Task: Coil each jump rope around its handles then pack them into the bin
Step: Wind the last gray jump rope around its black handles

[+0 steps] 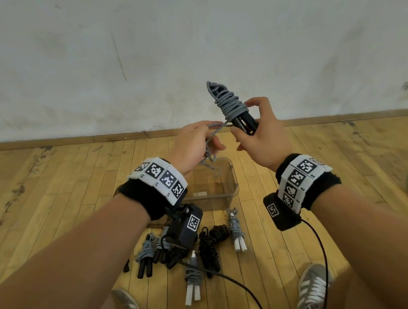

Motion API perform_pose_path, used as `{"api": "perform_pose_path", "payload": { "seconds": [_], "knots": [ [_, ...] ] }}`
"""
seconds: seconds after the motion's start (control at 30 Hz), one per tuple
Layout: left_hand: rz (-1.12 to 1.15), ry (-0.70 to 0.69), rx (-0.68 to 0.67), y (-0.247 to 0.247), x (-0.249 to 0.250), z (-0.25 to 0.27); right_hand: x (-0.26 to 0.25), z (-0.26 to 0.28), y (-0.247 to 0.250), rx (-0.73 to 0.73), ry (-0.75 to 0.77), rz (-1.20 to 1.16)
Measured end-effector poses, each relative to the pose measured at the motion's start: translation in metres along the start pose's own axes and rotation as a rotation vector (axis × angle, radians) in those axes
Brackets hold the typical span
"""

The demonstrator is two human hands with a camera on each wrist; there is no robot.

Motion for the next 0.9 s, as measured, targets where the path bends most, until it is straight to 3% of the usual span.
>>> {"api": "perform_pose_path", "payload": {
  "seconds": [0.27,0.5,0.63,0.73,0.9],
  "knots": [
    [0.079,0.003,0.031,-0.005,0.003,0.001,0.005,-0.003,-0.005,0.038,0.029,0.087],
    [-0.060,-0.081,0.079,0.001,0.002,-0.001,0.002,0.004,-0.023,-0.025,0.110,0.209],
    [-0.126,-0.072,0.178,0.013,-0.002,-0.003,-0.007,0.019,-0.043,-0.249,0.151,0.033],
    [-0.178,-0.078,0.213,0.018,-0.003,-0.004,-0.010,0.020,-0.041,-0.317,0.137,-0.070],
    [0.002,-0.053,0.172,0.015,-0.006,-0.006,0.002,0.012,-0.033,-0.386,-0.134,-0.386]
  ]
}}
Point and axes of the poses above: each hand's wrist, its own z-axis away from the middle knuckle, its own y-axis out of the back of the hand, x = y × z, the point moved 7 cm from there along -z, towards the middle knuckle, and after that the axes turned 13 degrees about -y, right-handed, at the moved point
